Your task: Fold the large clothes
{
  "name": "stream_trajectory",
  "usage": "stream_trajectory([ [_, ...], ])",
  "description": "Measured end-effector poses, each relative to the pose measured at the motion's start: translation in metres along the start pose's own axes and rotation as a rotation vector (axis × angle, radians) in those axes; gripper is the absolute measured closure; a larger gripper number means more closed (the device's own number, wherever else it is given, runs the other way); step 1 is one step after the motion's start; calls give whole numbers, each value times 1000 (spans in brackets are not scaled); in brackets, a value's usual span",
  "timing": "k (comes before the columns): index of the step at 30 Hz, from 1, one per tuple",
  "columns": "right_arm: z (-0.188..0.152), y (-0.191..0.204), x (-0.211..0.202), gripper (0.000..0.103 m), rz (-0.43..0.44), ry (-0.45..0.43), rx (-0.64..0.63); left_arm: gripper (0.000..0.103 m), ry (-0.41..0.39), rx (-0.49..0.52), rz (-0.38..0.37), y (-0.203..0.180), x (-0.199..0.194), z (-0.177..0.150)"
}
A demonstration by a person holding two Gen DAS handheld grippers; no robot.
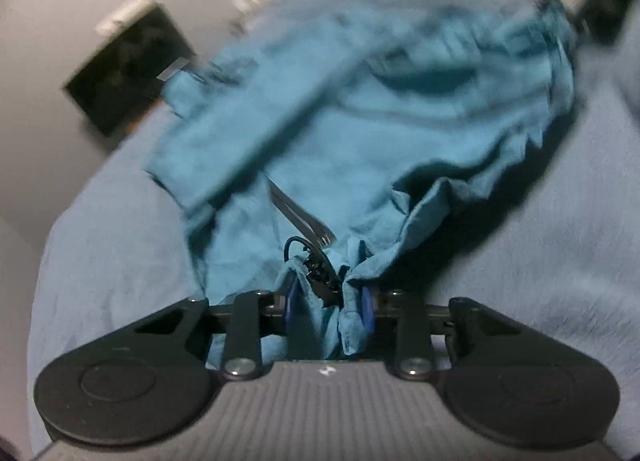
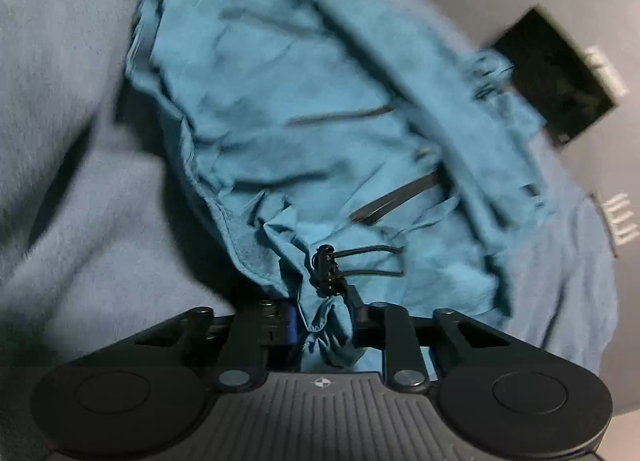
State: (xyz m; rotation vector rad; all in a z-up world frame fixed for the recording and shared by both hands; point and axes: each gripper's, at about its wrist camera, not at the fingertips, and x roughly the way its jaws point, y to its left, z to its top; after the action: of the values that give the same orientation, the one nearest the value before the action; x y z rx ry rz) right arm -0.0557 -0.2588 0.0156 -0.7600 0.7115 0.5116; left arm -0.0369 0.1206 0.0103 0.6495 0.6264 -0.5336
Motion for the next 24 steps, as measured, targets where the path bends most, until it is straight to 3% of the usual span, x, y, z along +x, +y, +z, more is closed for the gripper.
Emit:
stream_trajectory([
  [5, -11, -30, -63, 86, -60, -202, 240, 77, -167, -183, 29, 23, -65, 19],
  [13, -35, -43, -152, 87, 17, -344, 368, 78, -285, -218, 27, 15, -150, 33],
  [20, -50, -36, -222, 87, 203, -330, 269, 78, -277, -215, -25, -16, -223, 27],
  [24, -50, -41, -228, 87, 180, -338, 265, 78, -238, -182, -12, -29, -227, 28],
])
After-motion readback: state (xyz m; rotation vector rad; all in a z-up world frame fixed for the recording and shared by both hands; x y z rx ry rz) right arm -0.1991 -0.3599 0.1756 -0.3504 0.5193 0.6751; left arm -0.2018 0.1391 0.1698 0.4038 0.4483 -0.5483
